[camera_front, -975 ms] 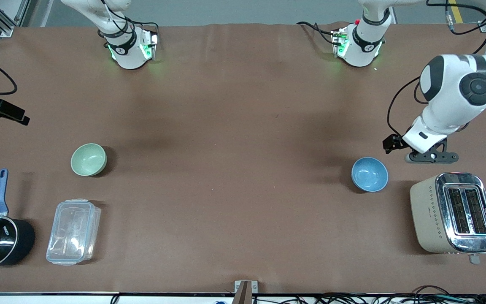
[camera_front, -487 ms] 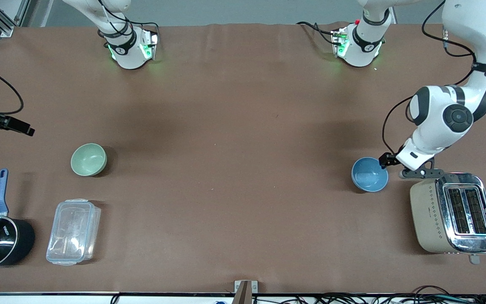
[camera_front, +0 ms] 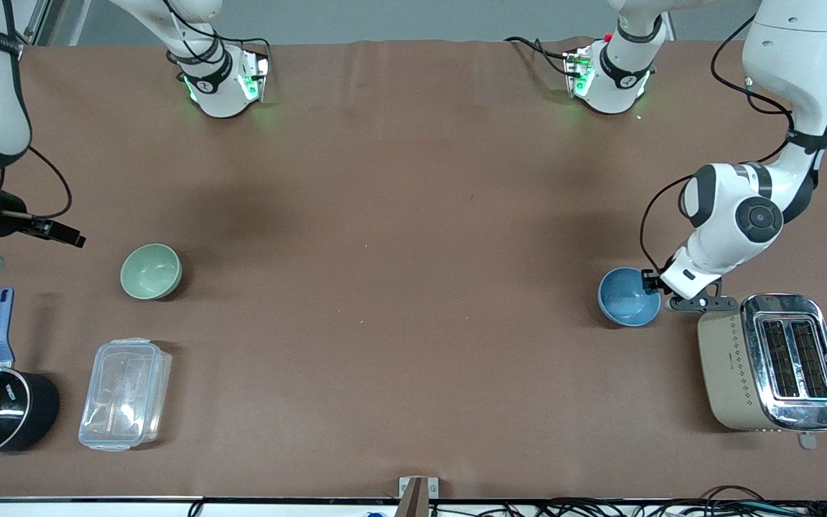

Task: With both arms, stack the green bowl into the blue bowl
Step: 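Grasp the blue bowl with the left gripper while the right gripper grasps the green bowl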

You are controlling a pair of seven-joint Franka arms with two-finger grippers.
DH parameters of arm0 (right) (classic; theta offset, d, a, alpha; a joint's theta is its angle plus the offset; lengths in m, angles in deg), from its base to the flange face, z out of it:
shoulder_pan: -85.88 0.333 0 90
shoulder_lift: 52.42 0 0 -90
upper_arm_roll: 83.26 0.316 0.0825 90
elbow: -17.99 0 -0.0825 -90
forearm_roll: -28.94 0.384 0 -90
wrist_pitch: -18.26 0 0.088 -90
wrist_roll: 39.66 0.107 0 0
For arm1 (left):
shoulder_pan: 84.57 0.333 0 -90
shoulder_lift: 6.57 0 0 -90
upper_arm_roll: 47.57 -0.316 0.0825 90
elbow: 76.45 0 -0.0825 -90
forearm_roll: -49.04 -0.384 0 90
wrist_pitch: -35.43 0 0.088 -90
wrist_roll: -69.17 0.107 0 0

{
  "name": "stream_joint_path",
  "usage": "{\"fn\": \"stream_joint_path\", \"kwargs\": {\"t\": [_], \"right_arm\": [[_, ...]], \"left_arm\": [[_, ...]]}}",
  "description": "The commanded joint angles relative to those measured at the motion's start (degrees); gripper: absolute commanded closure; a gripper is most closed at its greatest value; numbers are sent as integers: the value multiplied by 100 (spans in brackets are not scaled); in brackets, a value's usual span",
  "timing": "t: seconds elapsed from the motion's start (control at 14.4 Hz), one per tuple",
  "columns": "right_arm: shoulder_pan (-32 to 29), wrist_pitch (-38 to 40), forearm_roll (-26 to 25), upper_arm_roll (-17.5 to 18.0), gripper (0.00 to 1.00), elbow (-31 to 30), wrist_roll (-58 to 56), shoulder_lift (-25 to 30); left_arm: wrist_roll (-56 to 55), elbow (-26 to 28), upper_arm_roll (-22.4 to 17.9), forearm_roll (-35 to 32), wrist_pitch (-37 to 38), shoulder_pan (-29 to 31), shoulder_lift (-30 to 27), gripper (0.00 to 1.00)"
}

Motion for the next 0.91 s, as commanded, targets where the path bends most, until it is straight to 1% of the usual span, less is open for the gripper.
{"fn": "stream_joint_path", "kwargs": {"t": [0.0,0.07,0.14,0.28,0.42,0.49,0.63,0.7,0.77,0.84], "right_arm": [[-140,-443,-40,88,2,-223,-53,-261],[-167,-723,-40,88,2,-328,-53,-384],[-245,-900,-40,88,2,-408,-53,-507],[-272,-1173,-40,88,3,-513,-53,-709],[-290,-1428,-32,88,5,-549,-45,-929],[-281,-1499,3,96,8,-584,-36,-1051],[-229,-1779,30,96,12,-724,-27,-1167],[-211,-2024,39,96,13,-881,-18,-1167],[-193,-2270,39,105,17,-1048,-10,-1184],[-141,-2542,39,105,23,-1189,8,-1245]], "left_arm": [[-101,-155,44,-100,28,-22,46,95],[-162,-155,52,-91,37,-83,-6,100],[-285,-155,105,-91,54,-136,-50,100],[-470,-207,350,-82,229,-137,-165,100],[-820,-418,649,-82,720,-145,-244,100],[-1083,-575,859,-82,992,-145,-270,100],[-1829,-927,1412,-65,1511,-163,-245,100],[-2259,-1120,1702,-64,1627,-198,-192,100],[-2603,-1252,1922,-64,1636,-259,-113,100],[-3024,-1436,2099,-73,1636,-442,35,100]]}}
